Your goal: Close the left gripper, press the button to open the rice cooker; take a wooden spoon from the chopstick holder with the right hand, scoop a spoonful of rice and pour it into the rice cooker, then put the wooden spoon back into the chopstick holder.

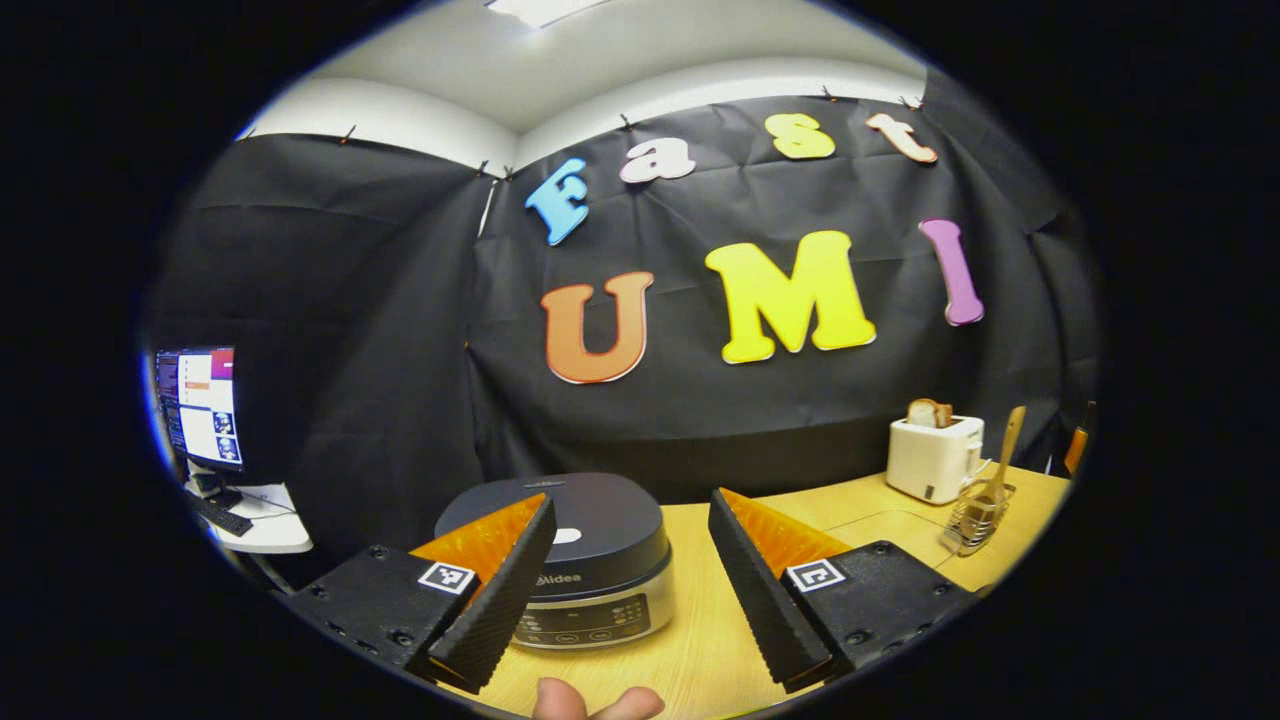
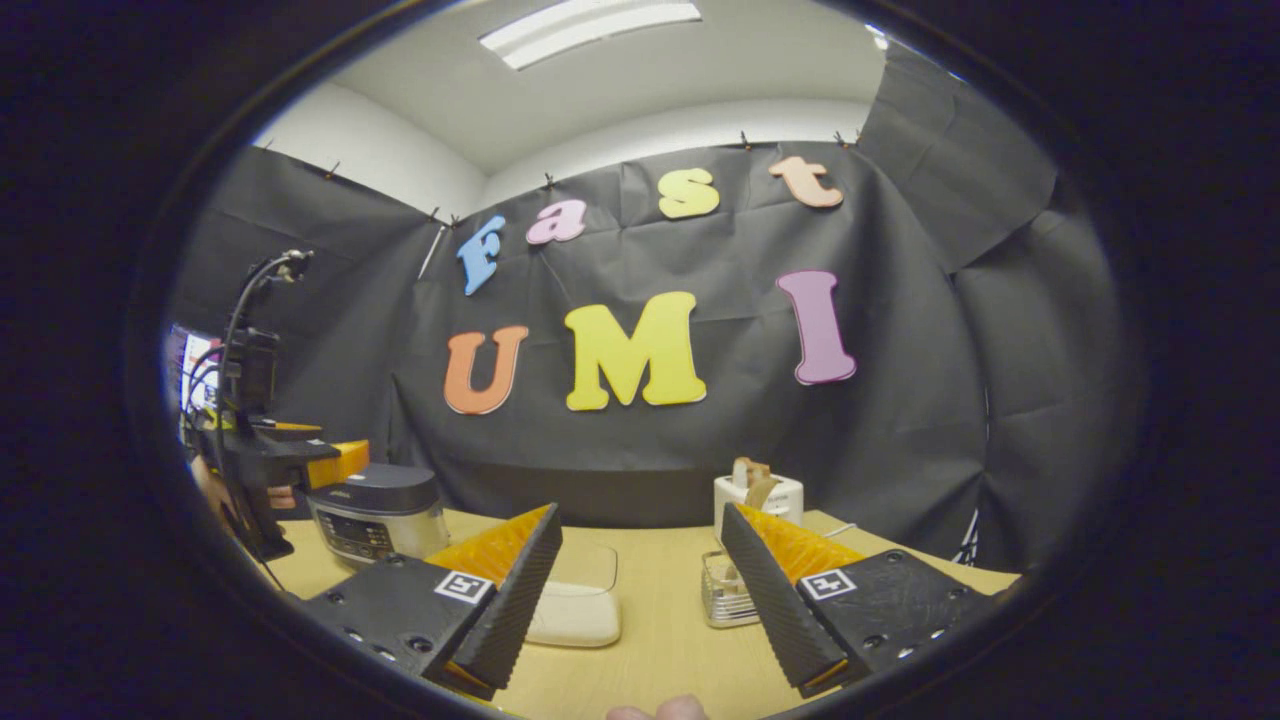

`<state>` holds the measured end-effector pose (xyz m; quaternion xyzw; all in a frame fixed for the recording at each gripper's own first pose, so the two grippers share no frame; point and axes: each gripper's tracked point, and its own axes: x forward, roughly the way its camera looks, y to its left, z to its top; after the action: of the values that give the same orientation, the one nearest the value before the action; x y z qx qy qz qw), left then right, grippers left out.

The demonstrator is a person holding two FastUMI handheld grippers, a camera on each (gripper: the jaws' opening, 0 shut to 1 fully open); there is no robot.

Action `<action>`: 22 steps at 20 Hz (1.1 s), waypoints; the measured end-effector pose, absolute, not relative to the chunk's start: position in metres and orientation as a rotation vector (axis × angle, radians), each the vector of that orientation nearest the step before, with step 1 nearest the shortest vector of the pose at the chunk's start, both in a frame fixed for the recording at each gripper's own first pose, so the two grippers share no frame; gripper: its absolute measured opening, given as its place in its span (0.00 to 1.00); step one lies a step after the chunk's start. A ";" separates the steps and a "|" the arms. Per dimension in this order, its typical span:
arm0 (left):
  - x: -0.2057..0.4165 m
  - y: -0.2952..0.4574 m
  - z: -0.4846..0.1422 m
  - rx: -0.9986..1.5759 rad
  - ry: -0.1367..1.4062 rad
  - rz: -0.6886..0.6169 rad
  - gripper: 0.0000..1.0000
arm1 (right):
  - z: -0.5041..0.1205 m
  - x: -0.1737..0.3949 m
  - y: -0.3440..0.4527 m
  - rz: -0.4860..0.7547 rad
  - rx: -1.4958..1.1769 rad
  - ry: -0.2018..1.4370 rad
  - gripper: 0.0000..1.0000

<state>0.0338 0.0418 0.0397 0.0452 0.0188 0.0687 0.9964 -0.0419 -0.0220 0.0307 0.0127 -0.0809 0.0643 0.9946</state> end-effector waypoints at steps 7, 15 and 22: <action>-0.041 -0.005 0.055 -0.038 -0.035 0.019 0.97 | 0.047 -0.072 -0.018 0.057 0.007 -0.194 0.92; -0.072 -0.008 0.065 -0.062 -0.072 -0.037 1.00 | 0.063 -0.111 0.022 0.052 -0.047 -0.221 0.95; -0.083 -0.015 0.075 -0.068 -0.083 -0.066 0.97 | 0.092 -0.147 0.019 -0.004 -0.058 -0.259 0.97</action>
<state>-0.0835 -0.0148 0.0749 -0.0337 -0.0413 -0.0328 0.9980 -0.1466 0.0194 0.0917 -0.0287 -0.1293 -0.0018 0.9912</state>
